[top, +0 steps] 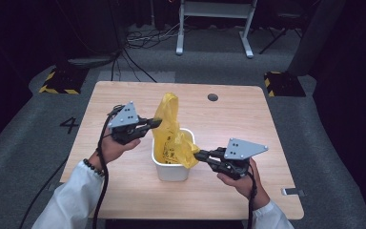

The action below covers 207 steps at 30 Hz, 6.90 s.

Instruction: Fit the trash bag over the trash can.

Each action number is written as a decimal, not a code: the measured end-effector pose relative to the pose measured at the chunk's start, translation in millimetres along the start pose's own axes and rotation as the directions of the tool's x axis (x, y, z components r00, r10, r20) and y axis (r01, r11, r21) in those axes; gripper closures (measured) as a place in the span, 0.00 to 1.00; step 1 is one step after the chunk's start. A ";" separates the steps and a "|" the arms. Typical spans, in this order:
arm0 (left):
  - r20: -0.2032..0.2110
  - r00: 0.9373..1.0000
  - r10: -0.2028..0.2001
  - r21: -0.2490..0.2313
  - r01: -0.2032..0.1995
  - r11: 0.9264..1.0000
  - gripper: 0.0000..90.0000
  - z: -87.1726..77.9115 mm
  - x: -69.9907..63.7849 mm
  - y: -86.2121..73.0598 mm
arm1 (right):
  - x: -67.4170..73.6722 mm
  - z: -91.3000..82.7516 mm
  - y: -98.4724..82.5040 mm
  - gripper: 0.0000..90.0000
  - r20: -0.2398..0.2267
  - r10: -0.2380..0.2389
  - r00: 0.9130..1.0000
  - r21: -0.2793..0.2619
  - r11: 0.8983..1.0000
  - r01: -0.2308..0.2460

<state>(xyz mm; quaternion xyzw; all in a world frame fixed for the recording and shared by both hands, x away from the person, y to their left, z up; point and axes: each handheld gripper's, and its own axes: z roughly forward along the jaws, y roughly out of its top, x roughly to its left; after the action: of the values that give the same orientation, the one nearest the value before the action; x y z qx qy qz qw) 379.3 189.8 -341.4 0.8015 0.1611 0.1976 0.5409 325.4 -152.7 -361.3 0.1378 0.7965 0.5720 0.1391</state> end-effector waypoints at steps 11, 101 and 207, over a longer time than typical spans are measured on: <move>0.098 0.995 0.000 -0.065 0.007 0.998 0.99 -48.5 -38.8 -40.1 | -13.9 -13.0 -18.3 0.97 0.066 0.113 0.991 0.000 0.994 -0.114; 0.028 0.991 -0.133 -0.056 0.134 0.989 0.19 -98.7 -70.4 -70.9 | -15.8 1.9 -67.9 0.90 0.159 0.122 0.980 0.106 0.984 -0.140; -0.192 0.981 -0.021 -0.055 0.011 0.998 0.88 19.7 31.4 -73.2 | -97.9 77.0 -52.5 1.00 0.179 0.132 0.975 0.000 0.991 -0.134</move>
<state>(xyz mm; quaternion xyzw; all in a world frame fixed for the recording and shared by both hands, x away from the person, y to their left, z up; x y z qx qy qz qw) 413.0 215.3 -411.7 0.7624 0.2138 0.2740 0.5459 441.8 -138.7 -428.5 0.2423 0.7732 0.5607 0.1703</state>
